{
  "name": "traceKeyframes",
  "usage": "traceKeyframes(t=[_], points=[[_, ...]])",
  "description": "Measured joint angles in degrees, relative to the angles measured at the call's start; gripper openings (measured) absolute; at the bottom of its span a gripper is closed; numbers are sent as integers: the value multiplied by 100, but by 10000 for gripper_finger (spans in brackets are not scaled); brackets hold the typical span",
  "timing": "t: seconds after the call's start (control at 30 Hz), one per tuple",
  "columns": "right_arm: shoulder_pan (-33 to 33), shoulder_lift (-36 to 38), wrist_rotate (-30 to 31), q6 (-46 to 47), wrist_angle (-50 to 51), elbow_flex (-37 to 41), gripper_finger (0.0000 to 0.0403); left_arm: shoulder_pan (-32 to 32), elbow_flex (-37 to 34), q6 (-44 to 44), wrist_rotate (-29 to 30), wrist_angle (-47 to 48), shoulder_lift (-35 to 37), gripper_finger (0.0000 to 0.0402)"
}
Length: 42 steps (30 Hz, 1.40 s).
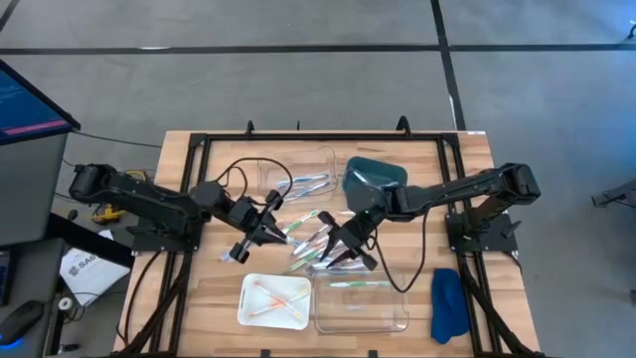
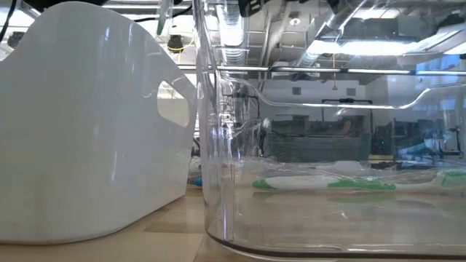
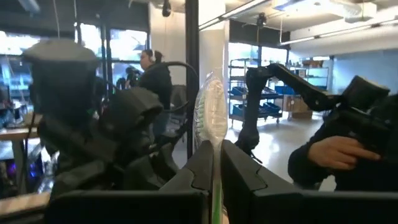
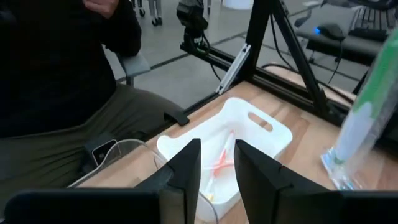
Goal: Pick & Place Toothbrushes
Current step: Put the green toothbrush into the bottom transparent bin
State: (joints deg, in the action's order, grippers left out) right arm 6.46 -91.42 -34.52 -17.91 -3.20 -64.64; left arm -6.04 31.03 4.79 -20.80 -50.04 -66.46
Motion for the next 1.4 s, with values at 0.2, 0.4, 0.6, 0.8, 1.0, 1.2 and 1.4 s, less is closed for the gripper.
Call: traceKeyframes(t=[0.2, 0.4, 0.6, 0.8, 1.0, 1.2, 1.4], points=[[33, 0, 2, 0, -271, 0, 90, -168, 4, -59, -30, -245, 4, 7], [152, 0, 1108, 104, -384, 0, 86, -341, 7, -257, 545, -302, 7, 7], [406, -96, 1849, -50, -962, 11, 81, -520, 9, -600, 575, -530, 7, 7], [444, -87, 2618, -2, -1338, 2, 109, -522, 9, -604, 654, -636, 7, 7], [442, -243, 2718, 352, -1772, 4, 189, -520, 9, -687, 720, -730, 7, 7], [438, -378, 2716, 432, -1962, 13, 265, -520, 9, -738, 762, -812, 7, 7], [431, -368, 2712, 457, -2063, 0, 281, -529, 9, -891, 769, -857, 7, 7]])
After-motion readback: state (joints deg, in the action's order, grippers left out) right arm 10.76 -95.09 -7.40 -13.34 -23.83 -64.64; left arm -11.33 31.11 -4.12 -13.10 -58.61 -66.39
